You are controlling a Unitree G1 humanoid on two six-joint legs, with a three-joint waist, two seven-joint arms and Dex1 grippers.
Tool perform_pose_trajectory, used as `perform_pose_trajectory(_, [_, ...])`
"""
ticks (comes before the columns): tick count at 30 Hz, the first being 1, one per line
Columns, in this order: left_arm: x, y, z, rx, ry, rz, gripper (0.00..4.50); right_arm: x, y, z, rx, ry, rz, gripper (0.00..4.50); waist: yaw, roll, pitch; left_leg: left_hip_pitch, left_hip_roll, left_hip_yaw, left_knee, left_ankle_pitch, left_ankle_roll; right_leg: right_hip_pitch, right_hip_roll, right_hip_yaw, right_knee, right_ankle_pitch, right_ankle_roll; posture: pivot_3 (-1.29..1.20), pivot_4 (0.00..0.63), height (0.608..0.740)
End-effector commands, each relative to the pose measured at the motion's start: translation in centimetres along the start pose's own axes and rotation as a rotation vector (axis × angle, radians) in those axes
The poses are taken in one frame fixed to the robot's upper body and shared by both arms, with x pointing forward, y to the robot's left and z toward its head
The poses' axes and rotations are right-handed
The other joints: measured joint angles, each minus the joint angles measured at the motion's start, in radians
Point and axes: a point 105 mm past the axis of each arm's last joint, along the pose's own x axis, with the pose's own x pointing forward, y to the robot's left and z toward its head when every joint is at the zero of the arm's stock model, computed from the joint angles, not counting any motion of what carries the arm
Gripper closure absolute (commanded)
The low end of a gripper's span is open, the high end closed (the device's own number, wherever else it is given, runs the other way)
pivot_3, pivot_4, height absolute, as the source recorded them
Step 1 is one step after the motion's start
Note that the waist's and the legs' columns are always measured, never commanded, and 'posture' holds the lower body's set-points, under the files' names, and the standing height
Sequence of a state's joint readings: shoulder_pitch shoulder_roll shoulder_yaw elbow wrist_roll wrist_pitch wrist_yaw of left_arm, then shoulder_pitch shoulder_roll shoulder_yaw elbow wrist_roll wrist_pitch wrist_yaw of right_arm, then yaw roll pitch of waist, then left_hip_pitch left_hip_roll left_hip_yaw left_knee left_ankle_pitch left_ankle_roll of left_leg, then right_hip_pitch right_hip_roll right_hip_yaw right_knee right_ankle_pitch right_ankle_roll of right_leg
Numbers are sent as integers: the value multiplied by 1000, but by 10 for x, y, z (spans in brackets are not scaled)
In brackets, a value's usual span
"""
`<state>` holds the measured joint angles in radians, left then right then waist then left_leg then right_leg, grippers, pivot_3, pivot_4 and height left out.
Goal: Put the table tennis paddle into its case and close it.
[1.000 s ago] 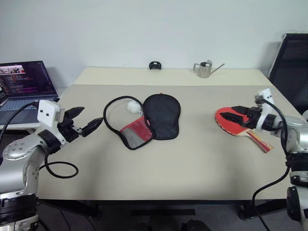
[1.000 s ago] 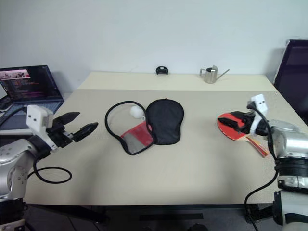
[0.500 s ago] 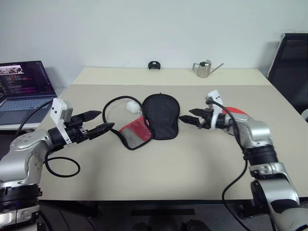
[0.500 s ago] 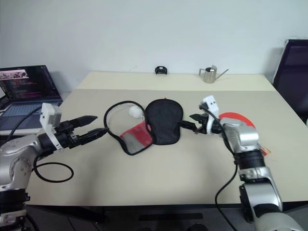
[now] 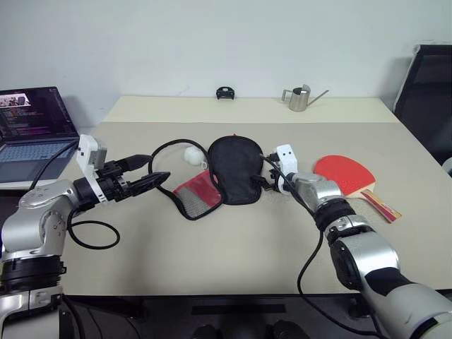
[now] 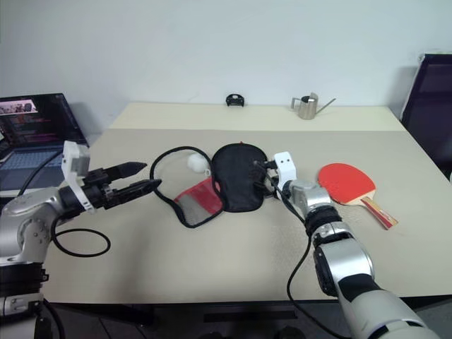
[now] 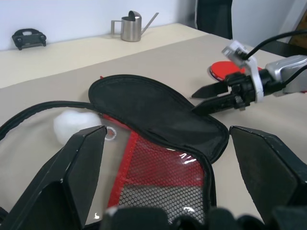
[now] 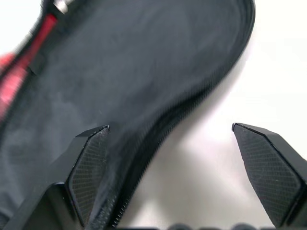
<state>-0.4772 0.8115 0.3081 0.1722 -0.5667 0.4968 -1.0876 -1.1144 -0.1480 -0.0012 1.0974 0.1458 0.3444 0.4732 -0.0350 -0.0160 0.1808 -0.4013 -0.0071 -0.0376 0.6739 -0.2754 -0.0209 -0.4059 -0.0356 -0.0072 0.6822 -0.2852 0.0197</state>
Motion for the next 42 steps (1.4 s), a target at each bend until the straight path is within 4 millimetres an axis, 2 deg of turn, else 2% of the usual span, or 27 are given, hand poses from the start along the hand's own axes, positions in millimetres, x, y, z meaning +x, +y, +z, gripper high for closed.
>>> perform_pose_trajectory(1, [-2,-1,14,57,-14,-9,0,3,9,16,26,-41,36,13,0,0,0,0,0,0,0,0,0,0,0,0,0,0,0,0,150,740])
perform_pose_trajectory(8, [1,-2,13,68,-7,-15,0,12,38,7,9,5,142,13,-6,0,0,1,0,0,0,0,0,0,0,0,1,0,0,0,150,740])
perform_pose_trajectory(9, [1,-2,13,69,-7,-15,0,13,41,7,-2,7,146,188,-8,0,0,1,0,0,0,0,0,0,0,0,1,0,0,0,150,740])
perform_pose_trajectory(12, [1,-3,13,70,-5,-14,0,16,44,5,-39,14,134,944,-10,0,0,1,0,0,0,0,0,0,0,0,1,0,0,0,150,740])
perform_pose_trajectory(16, [0,-2,12,72,-3,-7,0,18,42,3,-74,14,89,2361,-12,0,0,1,0,0,0,0,0,0,0,0,1,0,0,0,150,740])
perform_pose_trajectory(21, [-3,-1,10,73,5,3,0,19,38,5,-30,2,42,4221,-16,0,0,1,0,0,0,0,0,0,0,0,1,0,0,0,150,740])
perform_pose_trajectory(22, [-3,-2,10,73,6,3,0,19,36,5,-5,-2,26,4485,-17,0,0,1,0,0,0,0,0,0,0,0,1,0,0,0,150,740])
perform_pose_trajectory(32, [0,-11,6,72,22,-34,0,3,1,5,285,-24,-99,4485,-7,0,0,1,0,0,0,0,0,0,0,0,1,0,0,0,150,740])
perform_pose_trajectory(37, [7,-20,3,67,26,-79,0,-19,-21,-8,404,-7,-171,4485,6,0,0,0,0,-1,0,-1,2,0,-1,0,1,0,0,0,150,740])
perform_pose_trajectory(42, [16,-31,1,64,31,-146,0,-44,-28,-19,434,5,-221,4485,10,0,0,0,0,-1,0,-2,4,1,-1,0,1,0,0,0,150,740])
